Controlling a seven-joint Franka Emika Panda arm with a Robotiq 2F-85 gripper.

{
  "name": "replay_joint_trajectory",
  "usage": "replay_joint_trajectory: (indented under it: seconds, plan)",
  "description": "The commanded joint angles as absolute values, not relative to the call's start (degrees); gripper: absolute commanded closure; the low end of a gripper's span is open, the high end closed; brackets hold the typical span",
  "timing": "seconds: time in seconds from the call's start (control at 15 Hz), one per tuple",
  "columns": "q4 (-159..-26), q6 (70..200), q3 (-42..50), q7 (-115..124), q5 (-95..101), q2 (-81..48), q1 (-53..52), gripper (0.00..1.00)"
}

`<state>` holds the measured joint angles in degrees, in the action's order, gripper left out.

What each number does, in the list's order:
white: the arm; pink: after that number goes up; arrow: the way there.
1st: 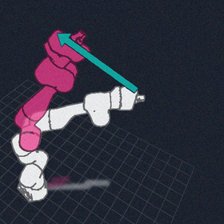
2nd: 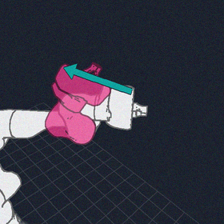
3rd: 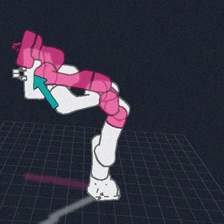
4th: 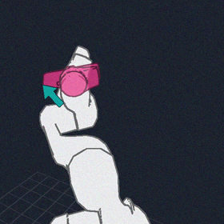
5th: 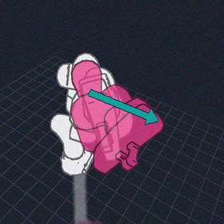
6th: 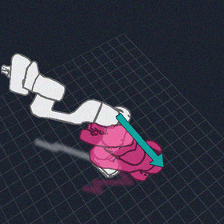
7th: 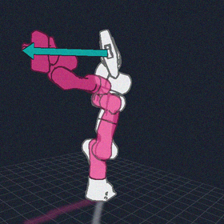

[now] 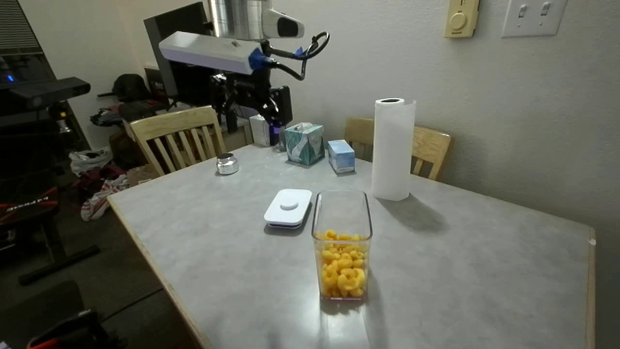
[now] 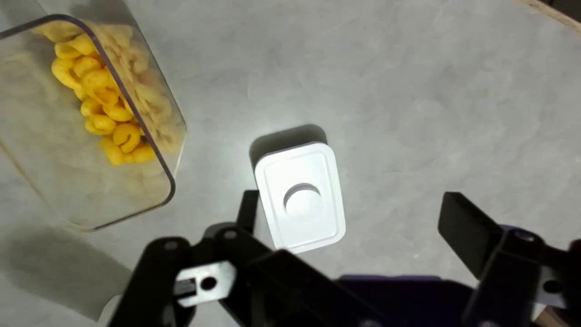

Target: Use the lid to close the container

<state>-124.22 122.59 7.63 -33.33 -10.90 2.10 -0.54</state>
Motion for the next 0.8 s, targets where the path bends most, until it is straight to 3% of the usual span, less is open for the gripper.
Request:
replay_joint_trajectory:
  seconds: [0.0, 0.27, 0.73]
  plan:
    - [-124.22, 122.45, 6.4, -33.28, -10.93, 2.6, 0.77, 0.0]
    - [-124.63, 126.11, 6.33, -31.63, -10.06, 2.04, 0.78, 0.0]
    - [-117.83, 137.32, 3.82, -32.47, -3.15, -9.91, 0.46, 0.0]
